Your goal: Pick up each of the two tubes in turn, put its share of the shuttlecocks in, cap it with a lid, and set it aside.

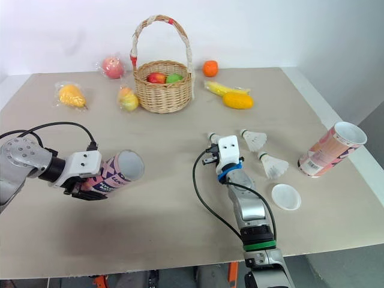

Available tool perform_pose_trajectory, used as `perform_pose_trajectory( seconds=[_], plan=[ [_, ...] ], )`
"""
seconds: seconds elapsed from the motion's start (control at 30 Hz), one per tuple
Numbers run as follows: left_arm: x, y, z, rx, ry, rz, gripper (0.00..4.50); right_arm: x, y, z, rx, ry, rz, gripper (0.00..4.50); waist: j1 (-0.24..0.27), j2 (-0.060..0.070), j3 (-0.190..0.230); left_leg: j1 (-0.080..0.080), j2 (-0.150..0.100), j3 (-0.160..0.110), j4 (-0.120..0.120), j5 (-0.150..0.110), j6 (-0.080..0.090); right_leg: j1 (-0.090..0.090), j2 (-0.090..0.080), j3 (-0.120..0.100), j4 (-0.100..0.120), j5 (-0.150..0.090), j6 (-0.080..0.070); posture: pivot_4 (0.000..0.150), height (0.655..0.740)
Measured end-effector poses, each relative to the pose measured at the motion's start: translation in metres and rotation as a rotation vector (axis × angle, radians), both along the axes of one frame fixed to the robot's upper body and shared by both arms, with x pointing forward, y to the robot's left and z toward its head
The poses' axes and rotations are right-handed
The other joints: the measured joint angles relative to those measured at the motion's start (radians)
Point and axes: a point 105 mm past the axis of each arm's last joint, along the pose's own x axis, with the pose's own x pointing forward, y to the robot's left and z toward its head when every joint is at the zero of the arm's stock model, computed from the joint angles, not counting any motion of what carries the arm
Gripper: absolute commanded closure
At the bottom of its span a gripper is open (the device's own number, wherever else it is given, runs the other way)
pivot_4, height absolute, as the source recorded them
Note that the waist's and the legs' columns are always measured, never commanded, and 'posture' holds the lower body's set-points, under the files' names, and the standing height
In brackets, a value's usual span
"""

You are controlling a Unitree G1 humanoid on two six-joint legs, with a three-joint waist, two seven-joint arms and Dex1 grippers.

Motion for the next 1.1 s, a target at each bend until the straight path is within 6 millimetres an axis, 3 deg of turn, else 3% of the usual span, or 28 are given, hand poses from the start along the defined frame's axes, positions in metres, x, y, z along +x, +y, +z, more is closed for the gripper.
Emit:
perform_pose_trajectory(
  seconds=[0.07,0.23,0.37,0.43,0.57,0.63,0.87,1.0,1.1],
  plan=[
    [0.0,-0.001,0.0,-0.002,0.0,-0.001,1.47,-0.005,0.002,0.005,0.009,-0.015,0.04,4.38,0.0,0.0,0.0,0.0,0.0,0.0,0.0,0.0,0.0,0.0,0.0,0.0,0.0,0.0,0.0,0.15,0.74],
    [0.0,-0.001,0.0,-0.005,0.002,-0.002,1.47,-0.037,0.016,0.036,0.01,-0.075,0.366,4.38,0.001,0.0,0.0,0.0,-0.001,0.0,0.0,0.0,0.0,0.001,-0.002,0.0,0.0,-0.001,0.003,0.15,0.74],
    [0.001,-0.001,0.0,-0.008,0.008,0.002,1.47,-0.093,0.047,0.068,-0.081,-0.061,0.828,4.38,0.002,0.0,0.0,0.001,0.0,-0.001,0.001,-0.001,0.001,0.003,-0.002,0.0,0.0,-0.005,0.009,0.15,0.74],
    [0.002,-0.001,-0.001,-0.008,0.008,0.004,1.47,-0.104,0.058,0.07,-0.125,-0.042,0.928,4.38,0.002,0.0,0.0,0.002,-0.001,-0.001,0.002,-0.001,0.001,0.003,-0.002,-0.001,0.001,-0.004,0.008,0.15,0.74],
    [0.002,-0.004,-0.002,-0.015,0.017,-0.004,1.47,-0.111,0.098,0.09,-0.191,-0.115,1.094,4.38,0.001,0.001,0.0,0.002,-0.001,0.0,0.004,0.0,0.002,0.002,-0.001,-0.001,0.002,-0.002,0.007,0.15,0.74],
    [0.003,-0.006,-0.002,-0.022,0.014,-0.01,1.47,-0.112,0.106,0.095,-0.222,-0.145,1.125,4.38,0.004,0.0,0.0,0.001,0.0,-0.001,0.005,0.0,0.002,0.003,0.0,-0.002,0.002,-0.003,0.007,0.15,0.74],
    [0.001,-0.008,-0.001,-0.025,0.019,-0.021,1.47,-0.113,0.13,0.077,-0.279,-0.108,1.226,4.38,0.009,0.0,-0.001,0.0,-0.001,-0.001,0.005,-0.001,0.002,0.002,-0.002,-0.002,0.002,-0.001,0.003,0.15,0.74],
    [0.001,-0.008,-0.001,-0.029,0.023,-0.018,1.47,-0.117,0.128,0.076,-0.245,-0.081,1.229,3.2,0.011,0.0,-0.001,0.0,-0.001,-0.001,0.005,-0.001,0.002,0.002,-0.003,-0.002,0.002,-0.001,0.003,0.15,0.74],
    [0.0,-0.01,-0.001,-0.033,0.024,-0.025,1.47,-0.117,0.111,0.083,-0.068,-0.071,1.125,1.63,0.015,0.0,-0.001,-0.001,-0.001,-0.002,0.005,-0.001,0.002,0.002,-0.004,-0.003,0.002,-0.002,0.003,0.15,0.74]
  ],
)
